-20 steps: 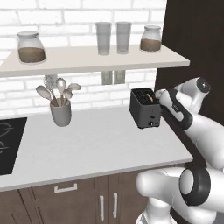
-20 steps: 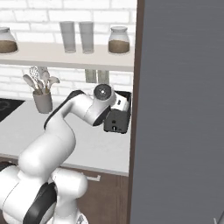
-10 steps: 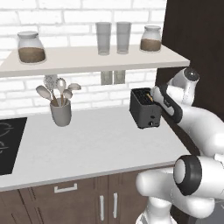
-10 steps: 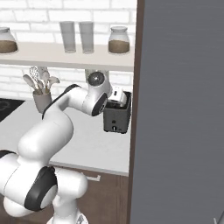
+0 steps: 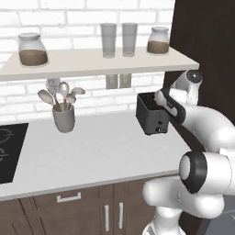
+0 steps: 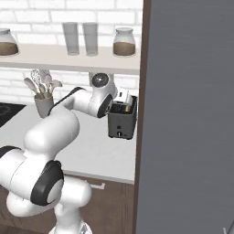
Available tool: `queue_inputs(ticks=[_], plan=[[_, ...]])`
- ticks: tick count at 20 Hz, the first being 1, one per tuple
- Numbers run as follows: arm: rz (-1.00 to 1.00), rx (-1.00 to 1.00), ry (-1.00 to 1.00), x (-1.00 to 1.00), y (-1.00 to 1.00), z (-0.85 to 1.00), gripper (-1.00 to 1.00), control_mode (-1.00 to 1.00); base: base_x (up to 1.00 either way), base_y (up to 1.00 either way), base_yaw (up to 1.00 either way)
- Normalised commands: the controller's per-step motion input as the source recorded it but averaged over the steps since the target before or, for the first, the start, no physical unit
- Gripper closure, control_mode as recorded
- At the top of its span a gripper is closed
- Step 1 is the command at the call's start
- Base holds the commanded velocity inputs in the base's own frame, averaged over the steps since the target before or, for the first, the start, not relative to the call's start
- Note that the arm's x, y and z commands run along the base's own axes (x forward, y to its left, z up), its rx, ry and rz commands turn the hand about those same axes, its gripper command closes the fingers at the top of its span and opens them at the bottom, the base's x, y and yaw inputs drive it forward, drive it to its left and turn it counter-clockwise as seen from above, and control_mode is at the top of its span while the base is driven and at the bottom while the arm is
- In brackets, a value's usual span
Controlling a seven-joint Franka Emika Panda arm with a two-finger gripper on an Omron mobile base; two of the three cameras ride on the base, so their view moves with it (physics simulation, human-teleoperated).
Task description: Start the toaster. Once the lever pops up, take the bread to the plate on the dining counter.
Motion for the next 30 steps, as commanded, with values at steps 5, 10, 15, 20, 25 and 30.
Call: queue_inputs(ticks=[5, 10, 15, 20, 25, 30], plan=[[0.0, 0.0, 0.0, 0.19, -0.01, 0.0, -1.0, -1.0, 0.0, 0.0, 0.0], [0.0, 0.0, 0.0, 0.08, -0.08, 0.0, -1.0, -1.0, 0.0, 0.0, 0.0], [0.0, 0.0, 0.0, 0.13, -0.01, -0.05, -1.0, -1.0, 0.0, 0.0, 0.0], [0.0, 0.0, 0.0, 0.23, 0.0, -0.05, -1.0, -1.0, 0.0, 0.0, 0.0], [0.0, 0.0, 0.0, 0.23, 0.0, -0.08, -1.0, -1.0, 0.0, 0.0, 0.0], [0.0, 0.0, 0.0, 0.19, 0.0, -0.18, -1.0, -1.0, 0.0, 0.0, 0.0]])
